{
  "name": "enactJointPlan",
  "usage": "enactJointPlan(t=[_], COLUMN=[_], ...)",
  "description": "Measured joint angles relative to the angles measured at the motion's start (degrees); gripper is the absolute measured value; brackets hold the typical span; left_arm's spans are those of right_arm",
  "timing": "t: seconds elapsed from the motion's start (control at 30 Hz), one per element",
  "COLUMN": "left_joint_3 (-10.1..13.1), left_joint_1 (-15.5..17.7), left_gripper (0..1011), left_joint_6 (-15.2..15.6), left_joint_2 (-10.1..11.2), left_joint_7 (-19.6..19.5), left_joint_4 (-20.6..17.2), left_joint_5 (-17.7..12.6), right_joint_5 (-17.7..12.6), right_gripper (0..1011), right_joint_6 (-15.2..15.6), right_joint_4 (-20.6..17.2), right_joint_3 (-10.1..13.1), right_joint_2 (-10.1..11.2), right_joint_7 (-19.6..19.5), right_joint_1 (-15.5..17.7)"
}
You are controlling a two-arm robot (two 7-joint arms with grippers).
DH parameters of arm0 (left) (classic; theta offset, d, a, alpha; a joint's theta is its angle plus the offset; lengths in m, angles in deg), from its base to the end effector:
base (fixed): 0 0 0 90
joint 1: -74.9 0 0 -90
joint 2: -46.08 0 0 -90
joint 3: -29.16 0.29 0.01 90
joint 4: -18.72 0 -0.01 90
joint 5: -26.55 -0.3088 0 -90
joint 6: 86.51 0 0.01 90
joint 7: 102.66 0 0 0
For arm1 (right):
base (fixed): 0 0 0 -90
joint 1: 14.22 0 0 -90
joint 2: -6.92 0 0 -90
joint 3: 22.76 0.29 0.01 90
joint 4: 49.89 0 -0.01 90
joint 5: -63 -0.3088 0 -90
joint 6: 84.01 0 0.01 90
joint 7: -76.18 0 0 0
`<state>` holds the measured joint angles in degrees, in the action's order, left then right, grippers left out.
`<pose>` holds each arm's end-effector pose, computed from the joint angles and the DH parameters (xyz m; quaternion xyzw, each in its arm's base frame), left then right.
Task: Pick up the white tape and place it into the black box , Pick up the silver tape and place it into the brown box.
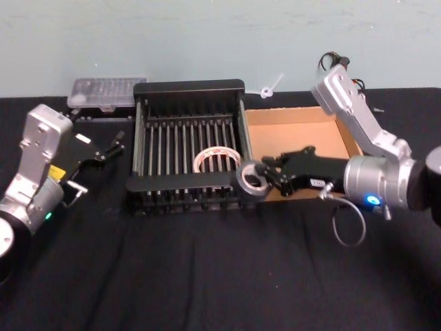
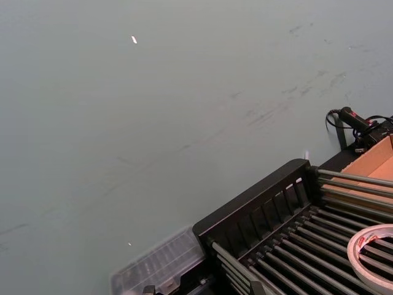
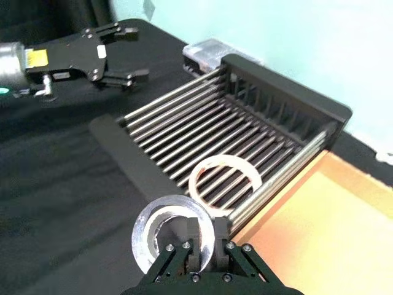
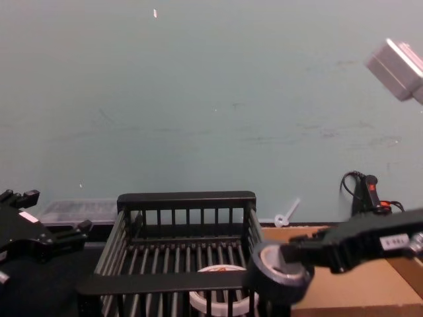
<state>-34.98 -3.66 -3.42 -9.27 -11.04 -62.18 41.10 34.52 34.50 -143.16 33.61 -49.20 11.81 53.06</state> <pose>0.3581 0.0827 -0.3022 0.1414 -0.1325 0.5800 0.7913 0.3819 -0.0071 -0.2085 -0.2167 0.0697 -0.3192 0.9199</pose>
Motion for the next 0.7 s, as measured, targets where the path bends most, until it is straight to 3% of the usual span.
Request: enactJointPlan(t=[0.4, 0.7], left_joint_3=[0.0, 0.0], left_joint_1=[0.0, 0.0], left_gripper=[1002, 1002], left_joint_6=[0.0, 0.0], left_joint_2=[0.0, 0.0], left_joint_7=[0.0, 0.0], left_joint_4=[0.0, 0.0], left_joint_5=[0.0, 0.0], right_joint_5=[2.4, 3.63], right_gripper=[153, 153], right_joint_6=[-0.22, -0.57], right_joint_4=[4.54, 10.04], right_joint_3=[-0.5, -1.02], right_joint_2=[-3.61, -7.02], right_joint_7=[-0.06, 1.01], right_joint_1=[-4.08, -7.94])
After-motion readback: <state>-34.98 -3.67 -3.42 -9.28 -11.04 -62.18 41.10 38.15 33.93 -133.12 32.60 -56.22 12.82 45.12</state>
